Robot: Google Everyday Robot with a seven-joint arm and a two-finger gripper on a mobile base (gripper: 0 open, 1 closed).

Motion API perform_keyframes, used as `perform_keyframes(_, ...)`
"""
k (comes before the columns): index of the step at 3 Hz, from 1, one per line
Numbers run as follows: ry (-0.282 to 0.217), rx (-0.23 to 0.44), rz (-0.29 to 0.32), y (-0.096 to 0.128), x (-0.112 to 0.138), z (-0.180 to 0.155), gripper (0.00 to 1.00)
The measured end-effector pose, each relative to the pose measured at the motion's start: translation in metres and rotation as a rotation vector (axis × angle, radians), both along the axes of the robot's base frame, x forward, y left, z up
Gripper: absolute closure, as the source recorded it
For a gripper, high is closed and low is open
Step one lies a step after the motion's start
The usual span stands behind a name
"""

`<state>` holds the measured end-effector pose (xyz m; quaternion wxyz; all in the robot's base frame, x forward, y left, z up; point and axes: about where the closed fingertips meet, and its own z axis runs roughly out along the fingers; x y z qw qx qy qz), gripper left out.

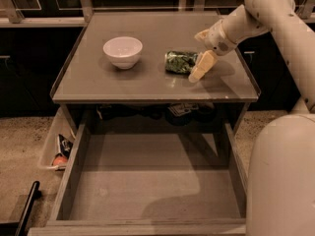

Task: Place green can into top drawer

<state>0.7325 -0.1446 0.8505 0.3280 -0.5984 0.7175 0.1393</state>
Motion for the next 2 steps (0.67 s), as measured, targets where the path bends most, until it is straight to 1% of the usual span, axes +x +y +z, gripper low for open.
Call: perform_keyframes(2,0.014,-0.005,0.050,0.023,-0.001,0.009,0.00)
